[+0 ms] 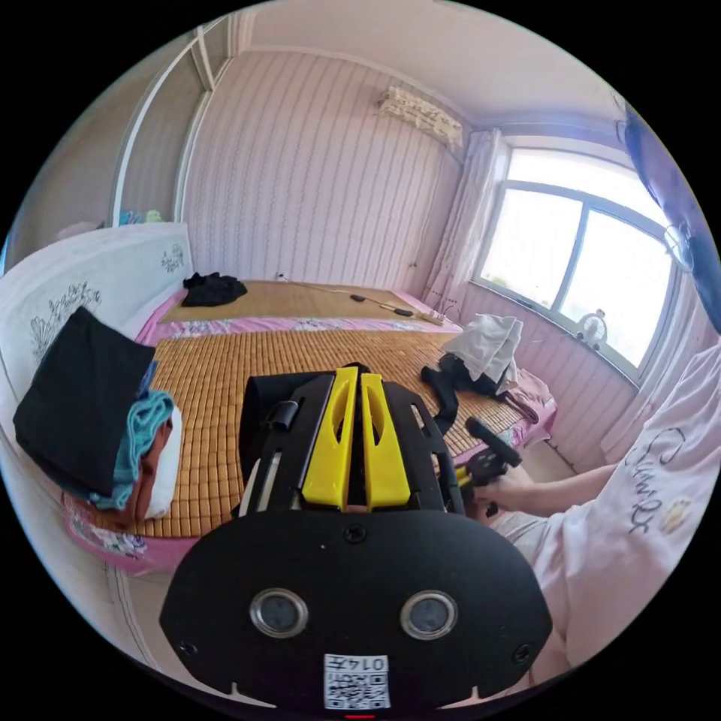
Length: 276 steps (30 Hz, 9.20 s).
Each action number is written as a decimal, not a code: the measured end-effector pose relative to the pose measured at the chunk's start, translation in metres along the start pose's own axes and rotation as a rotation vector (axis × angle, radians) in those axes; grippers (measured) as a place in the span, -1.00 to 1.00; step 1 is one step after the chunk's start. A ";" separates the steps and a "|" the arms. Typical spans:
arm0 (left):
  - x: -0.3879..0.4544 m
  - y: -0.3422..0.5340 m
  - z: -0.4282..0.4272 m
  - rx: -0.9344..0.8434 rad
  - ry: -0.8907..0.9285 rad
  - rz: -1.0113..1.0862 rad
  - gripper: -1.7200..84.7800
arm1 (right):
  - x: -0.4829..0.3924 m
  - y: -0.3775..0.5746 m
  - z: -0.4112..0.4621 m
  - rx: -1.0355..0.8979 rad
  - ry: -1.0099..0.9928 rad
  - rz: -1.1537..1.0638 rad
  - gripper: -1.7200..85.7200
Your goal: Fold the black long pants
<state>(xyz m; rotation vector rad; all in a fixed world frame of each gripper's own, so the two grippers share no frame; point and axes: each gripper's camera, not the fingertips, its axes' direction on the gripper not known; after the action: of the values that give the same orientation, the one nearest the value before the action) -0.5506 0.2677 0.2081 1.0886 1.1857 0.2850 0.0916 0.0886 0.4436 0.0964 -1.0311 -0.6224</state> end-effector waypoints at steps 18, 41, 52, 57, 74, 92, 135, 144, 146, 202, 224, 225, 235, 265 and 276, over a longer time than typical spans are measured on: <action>0.025 -0.118 -0.035 0.210 -0.120 0.242 -0.98 | 0.026 0.055 -0.234 0.445 0.094 0.005 -0.93; -0.164 0.171 0.022 -0.308 -0.098 -0.518 -0.98 | 0.030 -0.148 -0.046 -0.133 0.183 -0.127 -0.71; -0.191 0.195 0.026 -0.334 -0.089 -0.539 -0.98 | -0.018 -0.320 0.124 -0.248 0.428 -0.228 -0.65; -0.197 0.192 0.025 -0.342 -0.105 -0.439 -0.98 | -0.022 -0.332 0.155 -0.351 0.578 -0.326 -0.78; -0.270 0.230 -0.035 -0.265 -0.370 -0.581 -0.87 | 0.012 -0.205 -0.028 -0.003 0.386 -0.241 -0.80; -0.229 0.211 -0.061 -0.208 -0.167 -0.380 -0.84 | 0.180 0.262 -0.159 0.357 0.374 0.722 -0.77; -0.497 0.294 -0.079 -0.027 -0.018 -1.088 -0.65 | 0.022 -0.393 0.014 -0.007 0.182 -0.384 -0.56; -0.519 0.295 -0.021 -0.178 0.063 -1.164 -0.79 | 0.047 -0.438 0.120 -0.352 0.215 -0.212 -0.75; -0.511 0.283 -0.016 -0.161 0.019 -1.087 -0.87 | 0.043 -0.432 0.105 -0.270 0.182 -0.281 -0.85; -0.192 -0.031 0.394 -0.310 0.013 -0.096 -0.85 | 0.281 -0.087 -0.429 0.416 0.751 0.428 -0.96; -0.160 0.020 0.497 -0.698 -0.105 0.019 -0.76 | 0.258 0.033 -0.392 0.259 0.604 0.519 -0.93; -0.160 0.020 0.498 -0.700 -0.102 0.020 -0.76 | 0.247 0.034 -0.404 0.282 0.621 0.493 -0.93; -0.134 -0.001 0.482 -0.602 0.006 0.100 -0.75 | 0.262 -0.066 -0.522 0.207 0.849 0.388 -0.81; -0.044 0.075 0.451 -0.762 0.192 0.279 -0.98 | 0.288 0.293 -0.480 0.493 0.383 0.886 -0.91; -0.081 0.020 0.374 -0.459 0.148 0.186 -0.98 | 0.206 0.277 -0.591 0.876 0.309 0.542 -0.95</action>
<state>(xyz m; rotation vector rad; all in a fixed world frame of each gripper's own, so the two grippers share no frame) -0.2597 0.0235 0.2610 0.7814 1.0783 0.7548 0.7740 0.0850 0.3910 0.6361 -0.9087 0.3600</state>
